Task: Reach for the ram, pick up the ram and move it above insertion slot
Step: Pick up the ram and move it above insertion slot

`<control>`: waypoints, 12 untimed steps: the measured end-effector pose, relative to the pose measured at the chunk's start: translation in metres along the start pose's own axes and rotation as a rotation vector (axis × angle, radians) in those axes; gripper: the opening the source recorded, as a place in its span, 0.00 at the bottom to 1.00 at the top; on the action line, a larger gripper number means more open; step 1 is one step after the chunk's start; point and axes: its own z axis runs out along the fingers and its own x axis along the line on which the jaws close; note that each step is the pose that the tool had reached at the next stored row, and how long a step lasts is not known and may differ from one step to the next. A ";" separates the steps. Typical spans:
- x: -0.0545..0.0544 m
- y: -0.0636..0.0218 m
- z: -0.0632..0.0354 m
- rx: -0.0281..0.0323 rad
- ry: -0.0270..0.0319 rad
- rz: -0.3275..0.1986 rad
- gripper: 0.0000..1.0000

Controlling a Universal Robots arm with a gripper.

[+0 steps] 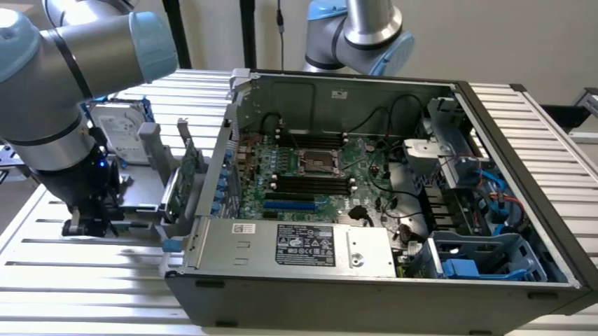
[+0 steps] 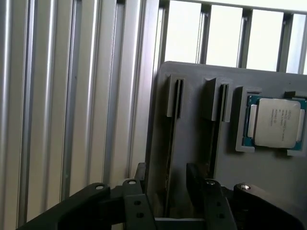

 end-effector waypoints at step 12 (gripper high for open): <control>0.000 0.0000 0.0002 0.0001 -0.0015 0.000 0.15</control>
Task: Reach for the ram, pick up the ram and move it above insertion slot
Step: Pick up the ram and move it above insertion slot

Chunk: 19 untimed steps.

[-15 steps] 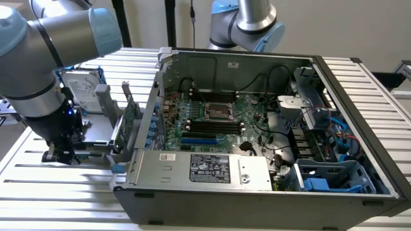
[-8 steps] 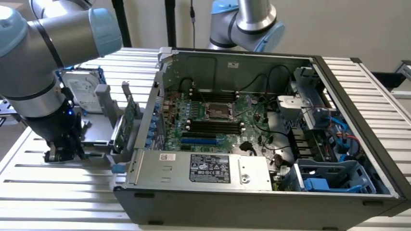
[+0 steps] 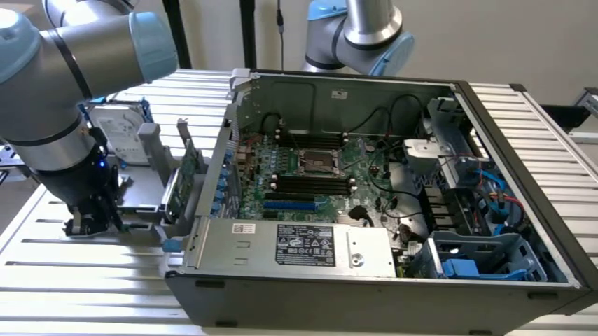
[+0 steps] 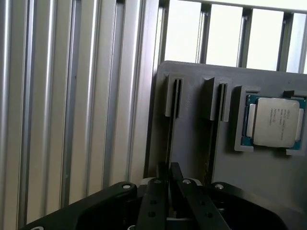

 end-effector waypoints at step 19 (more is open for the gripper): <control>0.000 0.0000 0.0000 0.0005 -0.0062 0.001 0.14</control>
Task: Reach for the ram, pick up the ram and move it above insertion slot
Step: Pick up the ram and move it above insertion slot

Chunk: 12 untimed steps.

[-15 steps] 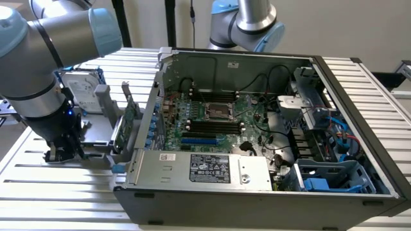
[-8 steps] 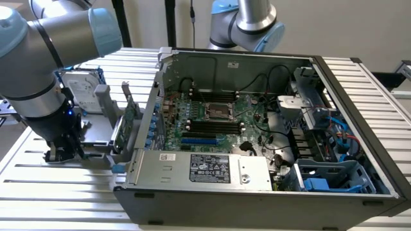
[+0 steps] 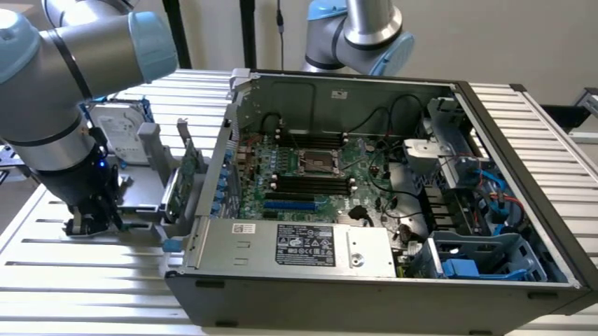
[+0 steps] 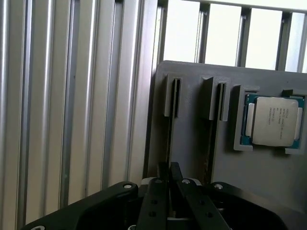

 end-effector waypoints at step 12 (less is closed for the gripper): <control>0.000 -0.0003 -0.0131 -0.0027 -0.0135 0.000 0.14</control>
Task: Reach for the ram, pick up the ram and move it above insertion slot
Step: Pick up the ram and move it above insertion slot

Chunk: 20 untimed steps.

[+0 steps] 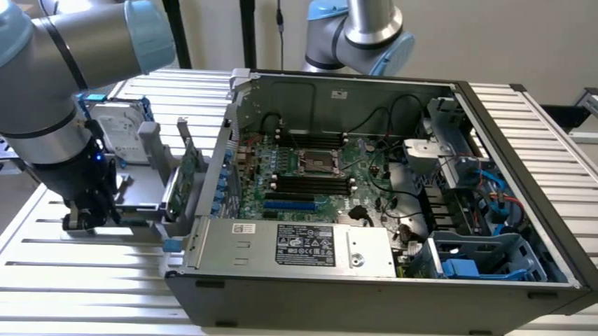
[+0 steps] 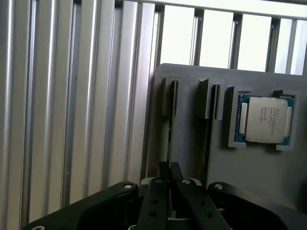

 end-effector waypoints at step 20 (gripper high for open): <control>-0.002 -0.0108 -0.0770 -0.0085 -0.0144 0.000 0.14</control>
